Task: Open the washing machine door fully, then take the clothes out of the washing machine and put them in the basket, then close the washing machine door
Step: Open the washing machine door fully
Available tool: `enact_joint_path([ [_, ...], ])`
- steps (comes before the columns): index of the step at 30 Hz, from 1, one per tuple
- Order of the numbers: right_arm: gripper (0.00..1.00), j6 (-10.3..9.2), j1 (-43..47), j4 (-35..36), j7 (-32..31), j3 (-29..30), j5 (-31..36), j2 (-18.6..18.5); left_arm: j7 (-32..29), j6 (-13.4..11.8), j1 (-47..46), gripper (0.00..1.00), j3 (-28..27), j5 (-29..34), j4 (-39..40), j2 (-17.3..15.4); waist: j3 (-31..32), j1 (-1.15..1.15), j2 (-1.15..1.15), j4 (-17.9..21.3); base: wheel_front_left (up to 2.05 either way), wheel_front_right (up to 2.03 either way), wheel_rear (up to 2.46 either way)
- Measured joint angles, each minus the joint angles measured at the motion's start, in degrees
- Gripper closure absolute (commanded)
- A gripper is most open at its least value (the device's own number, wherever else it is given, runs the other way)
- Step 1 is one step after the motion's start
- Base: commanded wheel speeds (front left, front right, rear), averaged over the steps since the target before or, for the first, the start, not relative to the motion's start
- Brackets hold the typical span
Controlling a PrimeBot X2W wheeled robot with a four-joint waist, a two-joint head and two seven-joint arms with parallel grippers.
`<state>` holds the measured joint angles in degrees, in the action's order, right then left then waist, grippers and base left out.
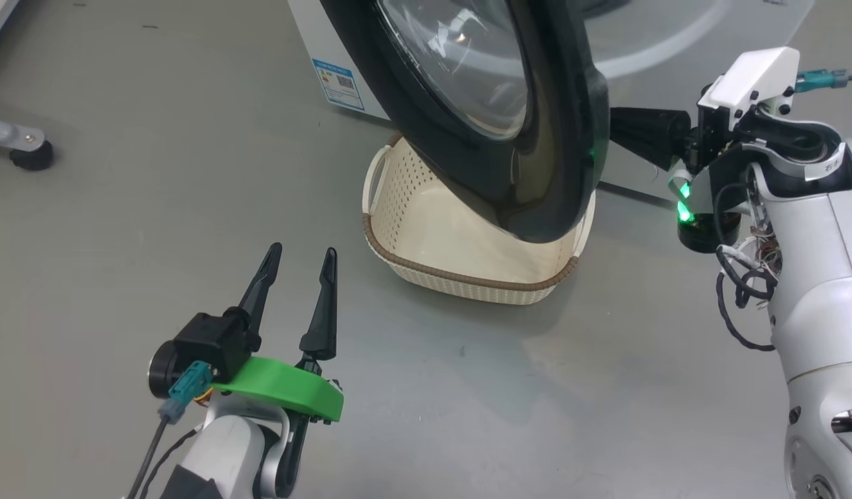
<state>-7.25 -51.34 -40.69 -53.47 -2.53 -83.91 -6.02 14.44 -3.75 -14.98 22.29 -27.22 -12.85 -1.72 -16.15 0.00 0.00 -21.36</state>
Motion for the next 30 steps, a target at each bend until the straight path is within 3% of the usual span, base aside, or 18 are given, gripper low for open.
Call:
enact_joint_path([
  [24,1.0,0.0,2.5,-0.9,-1.7,-3.4,-5.1,2.0,0.0,-0.1,1.0,0.0,0.0,0.1,0.8,0.0,0.0,0.0,0.0,0.2,0.0,0.0,0.0],
  [30,1.0,0.0,2.6,0.0,-2.2,-6.1,-10.2,1.7,0.0,-0.1,1.0,0.0,0.3,0.1,0.9,0.0,-0.4,0.0,0.0,-0.1,0.0,0.0,0.0],
])
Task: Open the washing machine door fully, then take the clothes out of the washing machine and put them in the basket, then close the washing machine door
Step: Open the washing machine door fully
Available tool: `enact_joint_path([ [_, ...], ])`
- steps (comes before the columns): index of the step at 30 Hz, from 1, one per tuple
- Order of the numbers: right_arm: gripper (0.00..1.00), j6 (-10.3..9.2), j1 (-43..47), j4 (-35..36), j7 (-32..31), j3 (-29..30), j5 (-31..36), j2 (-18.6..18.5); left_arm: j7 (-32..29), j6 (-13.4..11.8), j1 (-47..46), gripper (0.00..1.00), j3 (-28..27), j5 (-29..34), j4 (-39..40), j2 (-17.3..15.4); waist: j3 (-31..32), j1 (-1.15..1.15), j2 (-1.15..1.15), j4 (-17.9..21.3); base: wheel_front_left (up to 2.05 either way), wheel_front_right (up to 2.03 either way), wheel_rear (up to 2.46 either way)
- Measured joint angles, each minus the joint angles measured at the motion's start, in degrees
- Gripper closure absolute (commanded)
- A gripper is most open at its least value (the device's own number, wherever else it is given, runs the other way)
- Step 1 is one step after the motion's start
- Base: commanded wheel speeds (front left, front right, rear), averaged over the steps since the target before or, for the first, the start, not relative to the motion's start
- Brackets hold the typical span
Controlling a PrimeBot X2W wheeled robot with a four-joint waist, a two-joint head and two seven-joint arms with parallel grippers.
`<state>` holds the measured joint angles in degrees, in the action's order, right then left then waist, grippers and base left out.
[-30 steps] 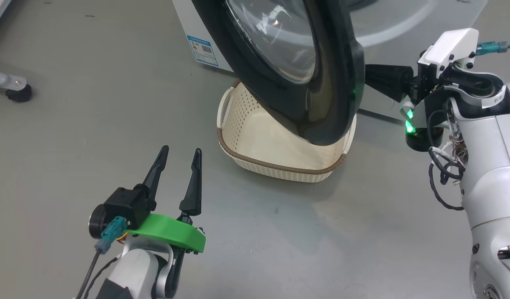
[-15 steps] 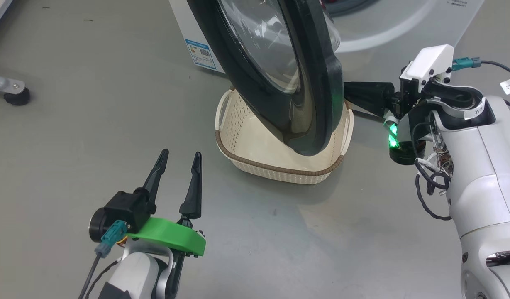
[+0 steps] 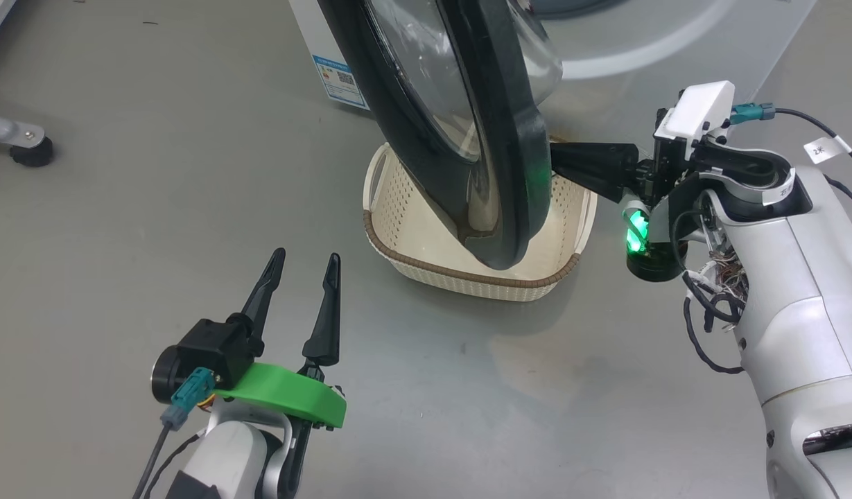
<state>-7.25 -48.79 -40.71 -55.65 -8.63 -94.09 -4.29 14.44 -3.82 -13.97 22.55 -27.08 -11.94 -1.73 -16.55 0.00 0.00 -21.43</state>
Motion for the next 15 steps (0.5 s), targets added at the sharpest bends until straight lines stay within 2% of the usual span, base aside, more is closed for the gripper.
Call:
enact_joint_path([
  [15,1.0,0.0,1.5,5.2,-0.1,-11.5,-9.3,0.0,0.0,0.0,0.0,0.0,0.4,0.0,0.4,0.0,-0.7,0.0,0.0,-0.4,0.0,0.0,0.0],
])
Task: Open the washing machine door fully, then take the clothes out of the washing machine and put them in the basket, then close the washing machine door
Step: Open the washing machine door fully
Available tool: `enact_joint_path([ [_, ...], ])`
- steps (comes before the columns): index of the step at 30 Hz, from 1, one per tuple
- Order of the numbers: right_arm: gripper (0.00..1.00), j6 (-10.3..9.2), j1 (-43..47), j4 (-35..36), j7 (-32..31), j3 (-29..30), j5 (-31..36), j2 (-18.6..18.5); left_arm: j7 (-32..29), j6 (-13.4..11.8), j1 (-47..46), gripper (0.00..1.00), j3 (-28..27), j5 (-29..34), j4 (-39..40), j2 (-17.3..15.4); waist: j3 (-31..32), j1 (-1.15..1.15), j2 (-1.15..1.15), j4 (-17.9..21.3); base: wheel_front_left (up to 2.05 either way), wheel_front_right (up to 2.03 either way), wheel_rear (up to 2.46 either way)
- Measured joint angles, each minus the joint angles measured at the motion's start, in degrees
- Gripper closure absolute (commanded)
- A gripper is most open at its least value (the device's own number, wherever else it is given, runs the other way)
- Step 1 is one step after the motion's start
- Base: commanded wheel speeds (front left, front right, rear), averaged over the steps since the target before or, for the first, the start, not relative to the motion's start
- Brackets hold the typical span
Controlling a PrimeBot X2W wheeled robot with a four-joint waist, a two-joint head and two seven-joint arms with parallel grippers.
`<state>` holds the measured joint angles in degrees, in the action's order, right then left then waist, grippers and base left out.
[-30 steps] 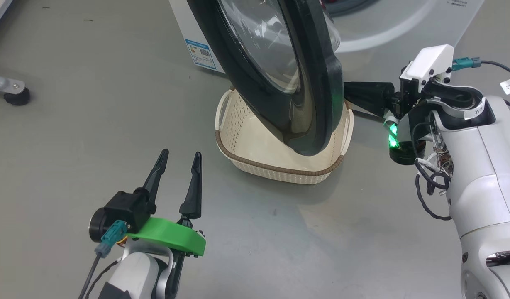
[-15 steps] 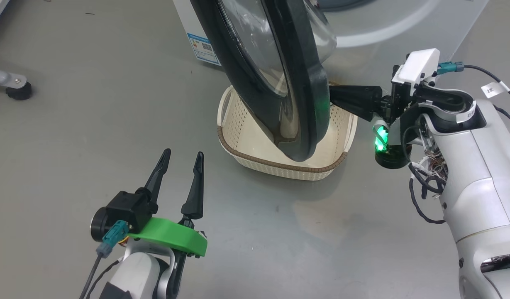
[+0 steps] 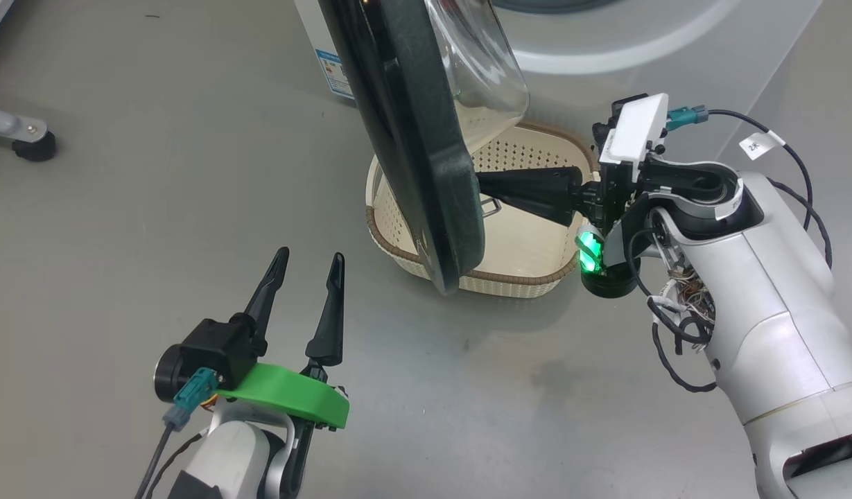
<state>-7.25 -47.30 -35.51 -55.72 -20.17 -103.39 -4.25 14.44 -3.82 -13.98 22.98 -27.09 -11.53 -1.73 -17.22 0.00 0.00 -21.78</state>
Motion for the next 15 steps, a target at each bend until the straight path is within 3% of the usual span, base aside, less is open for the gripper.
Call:
enact_joint_path([
  [15,1.0,0.0,1.6,3.7,2.8,-8.1,-4.1,0.0,0.0,-0.2,0.0,0.0,0.3,-0.1,0.0,0.0,-0.2,0.0,0.0,-0.1,0.0,0.0,0.0],
])
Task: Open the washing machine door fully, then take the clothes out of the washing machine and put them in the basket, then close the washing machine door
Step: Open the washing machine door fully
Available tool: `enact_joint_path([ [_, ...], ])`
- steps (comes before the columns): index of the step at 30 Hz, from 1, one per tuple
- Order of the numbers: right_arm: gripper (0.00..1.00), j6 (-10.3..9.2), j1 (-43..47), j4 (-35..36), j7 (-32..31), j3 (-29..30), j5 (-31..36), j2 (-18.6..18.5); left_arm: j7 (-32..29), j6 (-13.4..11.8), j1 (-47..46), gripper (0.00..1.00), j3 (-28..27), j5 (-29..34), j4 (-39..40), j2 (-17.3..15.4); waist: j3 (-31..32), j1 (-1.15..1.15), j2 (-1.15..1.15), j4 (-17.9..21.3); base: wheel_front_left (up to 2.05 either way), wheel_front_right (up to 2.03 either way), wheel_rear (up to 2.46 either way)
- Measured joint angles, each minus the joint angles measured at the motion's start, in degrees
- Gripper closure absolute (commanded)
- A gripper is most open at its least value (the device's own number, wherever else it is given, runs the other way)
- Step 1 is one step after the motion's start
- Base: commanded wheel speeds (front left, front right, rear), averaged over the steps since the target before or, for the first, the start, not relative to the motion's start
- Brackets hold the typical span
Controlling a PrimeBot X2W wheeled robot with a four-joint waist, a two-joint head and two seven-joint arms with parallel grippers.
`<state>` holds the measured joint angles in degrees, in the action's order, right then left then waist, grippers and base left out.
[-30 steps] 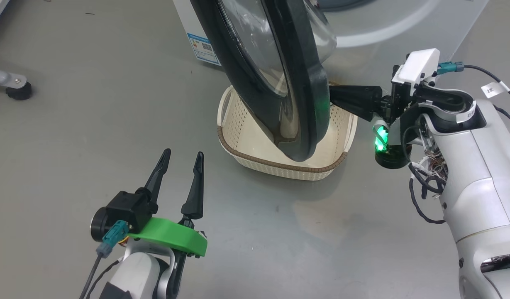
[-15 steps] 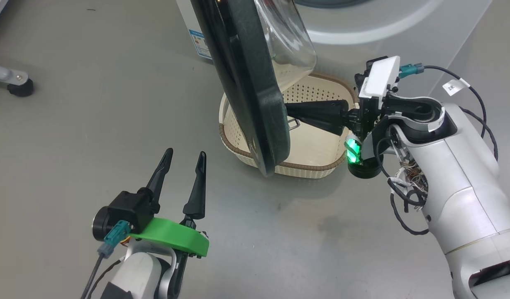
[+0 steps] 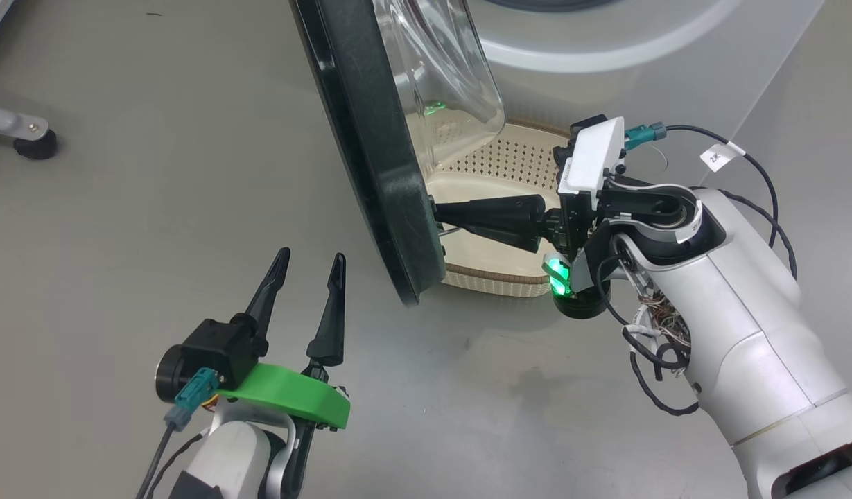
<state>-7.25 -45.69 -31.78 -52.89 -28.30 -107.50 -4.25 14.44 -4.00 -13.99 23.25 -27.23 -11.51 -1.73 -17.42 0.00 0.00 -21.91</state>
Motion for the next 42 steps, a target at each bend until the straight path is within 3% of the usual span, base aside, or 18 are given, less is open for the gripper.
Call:
enact_joint_path([
  [11,1.0,0.22,0.7,1.5,5.8,-0.1,0.1,0.2,0.0,-0.3,0.0,0.0,-1.6,0.2,-0.5,0.0,1.4,0.0,0.0,1.1,0.0,0.0,0.0],
  [16,1.0,3.79,1.8,2.0,10.2,-0.5,6.3,-0.5,0.0,-0.3,0.1,0.0,-3.4,0.5,-0.9,0.0,2.9,0.0,0.0,2.7,0.0,0.0,0.0],
  [21,1.0,9.53,2.8,3.9,17.5,-3.7,18.0,-6.6,0.0,-0.3,0.2,0.0,-5.1,0.6,-1.1,0.0,4.5,0.0,0.0,4.8,0.0,0.0,0.0],
  [25,1.0,13.15,5.7,5.3,24.5,-3.7,23.7,-8.7,0.0,-0.3,0.4,0.0,-6.8,1.5,-1.4,0.0,5.8,0.0,0.0,6.9,0.0,0.0,0.0],
  [31,1.0,13.69,7.3,7.4,38.0,-4.9,38.2,-15.4,0.0,-0.3,3.0,0.0,-10.1,2.2,-2.0,-0.1,8.0,0.0,0.0,10.9,0.0,0.0,0.0],
  [36,1.0,13.67,10.2,8.3,47.7,-6.5,48.1,-18.7,0.0,-0.3,4.1,0.0,-11.8,3.6,-2.3,-0.5,9.8,0.0,0.0,13.4,0.0,0.0,0.0],
  [42,1.0,12.89,14.2,10.1,58.0,-7.0,55.4,-20.3,0.0,-0.3,5.5,0.0,-13.3,4.3,-2.3,-0.8,11.5,0.0,0.0,16.1,0.0,0.0,0.0],
])
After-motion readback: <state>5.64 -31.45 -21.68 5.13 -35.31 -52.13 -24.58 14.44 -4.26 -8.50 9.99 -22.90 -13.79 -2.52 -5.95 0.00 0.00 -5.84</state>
